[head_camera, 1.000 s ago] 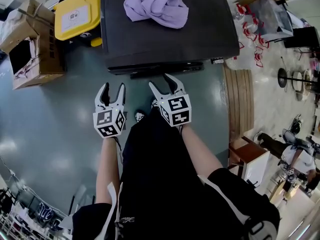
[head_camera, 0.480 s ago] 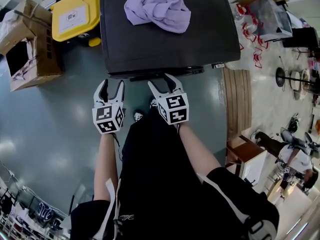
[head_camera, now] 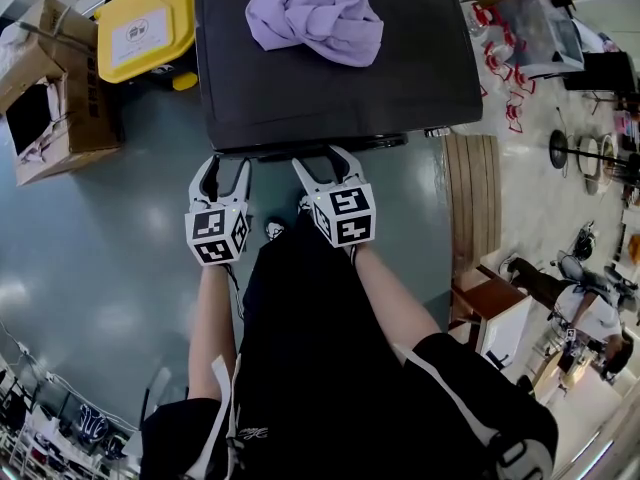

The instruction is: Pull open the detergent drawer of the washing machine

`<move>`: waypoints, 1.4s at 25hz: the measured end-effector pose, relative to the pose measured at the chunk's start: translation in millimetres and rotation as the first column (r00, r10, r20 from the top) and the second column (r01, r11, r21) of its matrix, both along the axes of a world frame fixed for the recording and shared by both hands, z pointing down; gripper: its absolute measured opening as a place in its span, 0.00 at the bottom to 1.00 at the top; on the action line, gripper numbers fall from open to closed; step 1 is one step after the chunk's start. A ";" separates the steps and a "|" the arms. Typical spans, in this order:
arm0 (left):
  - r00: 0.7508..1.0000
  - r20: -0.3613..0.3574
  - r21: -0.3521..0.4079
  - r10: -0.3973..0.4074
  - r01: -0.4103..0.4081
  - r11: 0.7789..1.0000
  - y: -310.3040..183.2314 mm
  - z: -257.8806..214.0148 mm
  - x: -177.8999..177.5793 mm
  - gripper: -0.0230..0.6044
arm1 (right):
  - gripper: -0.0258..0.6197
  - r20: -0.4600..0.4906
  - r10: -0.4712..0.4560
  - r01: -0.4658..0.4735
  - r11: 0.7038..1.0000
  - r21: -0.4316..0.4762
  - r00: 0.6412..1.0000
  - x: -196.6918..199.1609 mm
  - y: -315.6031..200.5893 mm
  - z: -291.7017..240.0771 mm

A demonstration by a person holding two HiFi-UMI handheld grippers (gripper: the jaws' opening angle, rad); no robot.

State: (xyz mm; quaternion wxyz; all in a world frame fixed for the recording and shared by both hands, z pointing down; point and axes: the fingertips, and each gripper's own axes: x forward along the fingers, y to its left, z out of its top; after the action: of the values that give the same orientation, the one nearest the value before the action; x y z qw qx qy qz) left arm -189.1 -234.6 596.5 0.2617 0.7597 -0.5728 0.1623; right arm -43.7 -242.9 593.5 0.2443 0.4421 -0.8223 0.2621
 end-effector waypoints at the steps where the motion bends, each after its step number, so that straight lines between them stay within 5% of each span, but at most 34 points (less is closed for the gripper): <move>1: 1.000 -0.001 0.001 0.004 -0.004 1.000 -1.3 -0.6 0.5 0.43 | 0.43 0.006 0.014 -0.014 1.000 -0.006 1.000 0.5 -1.1 -0.7; 12: 0.999 0.001 -0.002 0.049 -0.049 0.999 -5.0 2.0 4.9 0.43 | 0.39 -0.041 0.089 -0.089 0.996 -0.004 0.995 3.0 -6.0 1.3; 35: 0.998 0.057 -0.005 0.024 -0.024 1.000 0.5 1.8 3.8 0.43 | 0.32 -0.080 0.047 -0.046 0.999 0.005 0.996 3.8 -0.1 1.3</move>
State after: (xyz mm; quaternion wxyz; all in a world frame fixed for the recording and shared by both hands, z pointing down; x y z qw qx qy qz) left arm -185.3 -234.2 598.3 0.2450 0.7610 -0.5704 0.1886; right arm -39.9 -242.9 594.8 0.2700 0.4717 -0.8018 0.2485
